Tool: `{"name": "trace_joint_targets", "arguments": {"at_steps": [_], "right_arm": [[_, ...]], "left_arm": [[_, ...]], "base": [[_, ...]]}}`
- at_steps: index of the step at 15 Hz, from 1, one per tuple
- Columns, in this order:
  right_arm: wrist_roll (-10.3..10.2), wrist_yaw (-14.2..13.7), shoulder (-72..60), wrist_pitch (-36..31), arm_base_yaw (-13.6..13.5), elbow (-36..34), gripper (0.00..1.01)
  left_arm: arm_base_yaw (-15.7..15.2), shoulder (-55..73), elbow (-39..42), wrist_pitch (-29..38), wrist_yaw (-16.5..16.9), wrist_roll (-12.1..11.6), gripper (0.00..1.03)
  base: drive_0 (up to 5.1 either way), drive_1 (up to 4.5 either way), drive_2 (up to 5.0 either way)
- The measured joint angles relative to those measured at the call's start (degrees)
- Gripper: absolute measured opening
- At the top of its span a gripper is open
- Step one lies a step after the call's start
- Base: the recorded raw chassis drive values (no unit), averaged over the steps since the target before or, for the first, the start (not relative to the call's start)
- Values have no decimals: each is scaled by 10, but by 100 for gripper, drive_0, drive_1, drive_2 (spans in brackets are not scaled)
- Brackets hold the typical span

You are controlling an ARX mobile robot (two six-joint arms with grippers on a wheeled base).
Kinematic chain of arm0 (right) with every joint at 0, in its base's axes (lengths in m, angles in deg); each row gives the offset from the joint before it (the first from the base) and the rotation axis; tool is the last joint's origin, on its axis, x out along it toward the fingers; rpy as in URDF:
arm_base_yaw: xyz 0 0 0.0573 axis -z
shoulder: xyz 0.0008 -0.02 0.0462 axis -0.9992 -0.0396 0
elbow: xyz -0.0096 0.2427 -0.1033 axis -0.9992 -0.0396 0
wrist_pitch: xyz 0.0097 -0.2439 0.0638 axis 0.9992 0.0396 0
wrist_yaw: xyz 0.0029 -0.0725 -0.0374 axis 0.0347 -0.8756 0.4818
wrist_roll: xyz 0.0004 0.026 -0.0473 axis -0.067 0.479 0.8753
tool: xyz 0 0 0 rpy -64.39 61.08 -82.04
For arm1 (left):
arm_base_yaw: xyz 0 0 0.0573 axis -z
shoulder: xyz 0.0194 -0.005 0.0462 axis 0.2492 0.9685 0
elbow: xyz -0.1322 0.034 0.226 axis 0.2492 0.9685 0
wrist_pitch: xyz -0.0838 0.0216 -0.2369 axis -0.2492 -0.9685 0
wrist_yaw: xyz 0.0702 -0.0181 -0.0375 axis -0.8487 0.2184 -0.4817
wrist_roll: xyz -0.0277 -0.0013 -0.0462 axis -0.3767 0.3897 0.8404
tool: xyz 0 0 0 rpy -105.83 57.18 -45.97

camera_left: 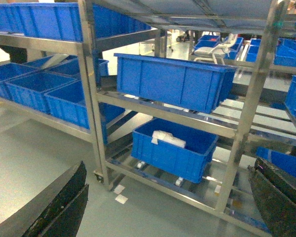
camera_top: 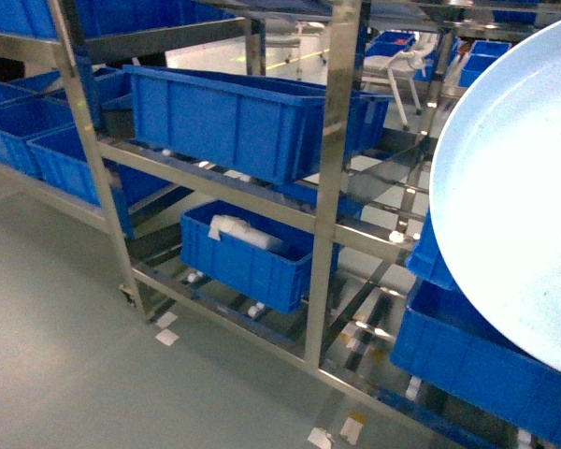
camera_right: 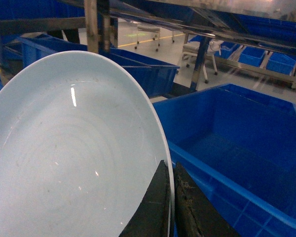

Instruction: Place blue tray on left shelf second layer neatly

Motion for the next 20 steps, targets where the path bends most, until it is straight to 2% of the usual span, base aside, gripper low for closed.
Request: {"name": "trace_joint_targets", "arguments": {"at_steps": [20], "right_arm": [[0,-2,-2,-2,0,0,2]], "left_arm": [[0,0,0,-2,1,0,98]], "base": [[-179,-142,-142]]}}
